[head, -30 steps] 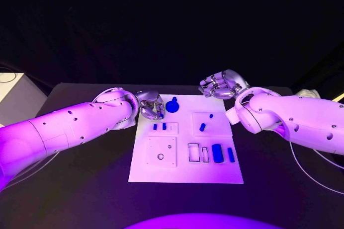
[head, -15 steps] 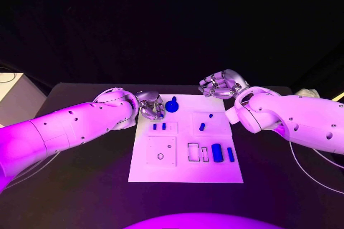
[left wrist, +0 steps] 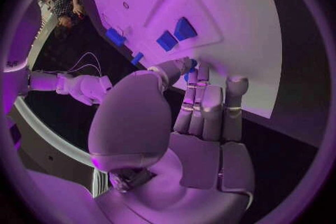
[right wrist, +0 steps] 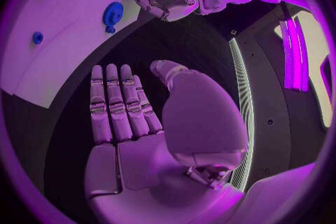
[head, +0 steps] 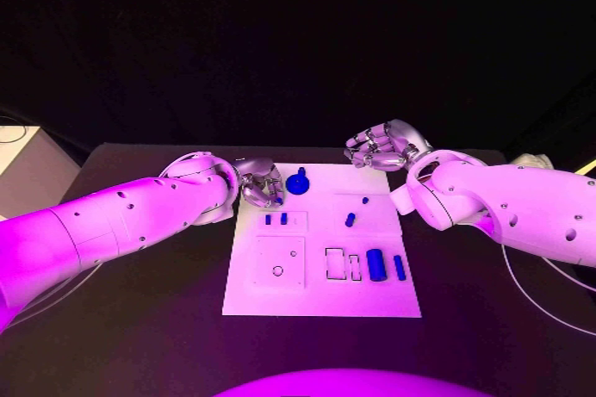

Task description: Assemble the parts on the task board

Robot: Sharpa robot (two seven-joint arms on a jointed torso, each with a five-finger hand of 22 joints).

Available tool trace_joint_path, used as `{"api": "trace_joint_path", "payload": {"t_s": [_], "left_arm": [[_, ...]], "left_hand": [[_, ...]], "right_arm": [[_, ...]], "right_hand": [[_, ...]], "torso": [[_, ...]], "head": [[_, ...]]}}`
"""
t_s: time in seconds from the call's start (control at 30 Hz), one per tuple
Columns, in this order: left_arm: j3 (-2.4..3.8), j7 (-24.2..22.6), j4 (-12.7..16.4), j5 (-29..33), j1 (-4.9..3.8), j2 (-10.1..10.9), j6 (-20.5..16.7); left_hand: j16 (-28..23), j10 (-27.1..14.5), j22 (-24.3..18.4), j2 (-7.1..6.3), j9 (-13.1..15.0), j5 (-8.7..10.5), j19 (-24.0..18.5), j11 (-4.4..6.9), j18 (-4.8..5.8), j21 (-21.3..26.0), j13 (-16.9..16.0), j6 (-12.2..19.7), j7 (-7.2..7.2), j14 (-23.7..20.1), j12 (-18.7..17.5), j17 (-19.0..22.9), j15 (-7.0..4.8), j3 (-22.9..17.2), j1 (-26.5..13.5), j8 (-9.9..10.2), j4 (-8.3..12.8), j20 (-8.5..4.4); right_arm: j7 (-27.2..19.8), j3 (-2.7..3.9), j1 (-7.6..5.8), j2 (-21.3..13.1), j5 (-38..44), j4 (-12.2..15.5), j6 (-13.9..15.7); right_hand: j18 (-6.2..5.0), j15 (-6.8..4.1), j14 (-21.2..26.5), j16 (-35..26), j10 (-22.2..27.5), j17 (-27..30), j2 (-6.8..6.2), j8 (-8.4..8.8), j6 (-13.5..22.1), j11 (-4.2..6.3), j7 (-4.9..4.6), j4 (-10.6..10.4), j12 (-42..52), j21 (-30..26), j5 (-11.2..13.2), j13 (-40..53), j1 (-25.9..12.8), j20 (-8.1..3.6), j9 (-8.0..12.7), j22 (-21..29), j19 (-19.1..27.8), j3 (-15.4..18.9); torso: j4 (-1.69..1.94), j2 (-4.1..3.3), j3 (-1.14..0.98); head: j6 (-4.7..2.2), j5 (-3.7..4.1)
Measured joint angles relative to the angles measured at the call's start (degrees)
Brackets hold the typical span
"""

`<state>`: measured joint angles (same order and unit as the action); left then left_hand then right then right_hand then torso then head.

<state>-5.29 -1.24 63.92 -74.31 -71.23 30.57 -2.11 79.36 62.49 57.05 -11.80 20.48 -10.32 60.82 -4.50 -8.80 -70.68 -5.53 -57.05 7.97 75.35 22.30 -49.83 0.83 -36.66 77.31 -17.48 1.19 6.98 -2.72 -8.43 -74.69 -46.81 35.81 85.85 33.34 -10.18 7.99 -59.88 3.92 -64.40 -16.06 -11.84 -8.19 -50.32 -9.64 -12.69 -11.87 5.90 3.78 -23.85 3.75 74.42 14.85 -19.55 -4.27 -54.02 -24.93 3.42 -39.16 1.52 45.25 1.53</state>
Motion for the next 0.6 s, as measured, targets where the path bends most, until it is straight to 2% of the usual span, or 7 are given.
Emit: {"api": "trace_joint_path", "payload": {"t_s": [0.37, 0.6], "left_arm": [[-0.13, 0.3, 0.0, 0.0, 0.17, 0.3, -0.1], [-0.18, 0.4, 0.1, 0.0, 0.25, 0.2, -0.1]], "left_hand": [[0.0, 0.0, 0.0, 0.00, -0.2, 0.00, 0.0, 0.00, 0.00, 0.0, -0.1, 0.4, 0.40, 0.0, -0.6, 0.0, 0.00, 0.1, 0.0, 0.7, 0.1, 0.00], [0.0, 0.0, 0.0, 0.00, -0.6, -0.01, 0.0, -0.01, 0.00, 0.0, -0.4, 1.9, 0.61, 0.0, -0.9, 0.1, 0.00, 0.2, 0.0, 1.9, 0.2, 0.00]], "right_arm": [[0.0, 0.00, 0.00, 0.0, 0.0, -0.1, 0.0], [0.0, 0.00, 0.00, 0.0, 0.1, -0.1, 0.0]], "right_hand": [[0.00, 0.00, 0.0, 0.0, 0.0, 0.1, 0.00, 0.00, 0.0, 0.00, 0.00, 0.0, 0.0, 0.0, 0.0, 0.0, 0.0, 0.00, 0.0, 0.0, 0.0, 0.0], [0.00, 0.00, 0.0, 0.0, 0.0, 0.1, 0.00, 0.00, 0.0, 0.00, 0.00, 0.0, 0.0, 0.0, 0.0, 0.0, 0.0, 0.00, 0.0, 0.0, 0.0, 0.0]], "torso": [[-0.01, 0.00, 0.01], [-0.04, 0.00, 0.00]], "head": [[-0.04, -0.01], [-0.08, -0.09]]}}
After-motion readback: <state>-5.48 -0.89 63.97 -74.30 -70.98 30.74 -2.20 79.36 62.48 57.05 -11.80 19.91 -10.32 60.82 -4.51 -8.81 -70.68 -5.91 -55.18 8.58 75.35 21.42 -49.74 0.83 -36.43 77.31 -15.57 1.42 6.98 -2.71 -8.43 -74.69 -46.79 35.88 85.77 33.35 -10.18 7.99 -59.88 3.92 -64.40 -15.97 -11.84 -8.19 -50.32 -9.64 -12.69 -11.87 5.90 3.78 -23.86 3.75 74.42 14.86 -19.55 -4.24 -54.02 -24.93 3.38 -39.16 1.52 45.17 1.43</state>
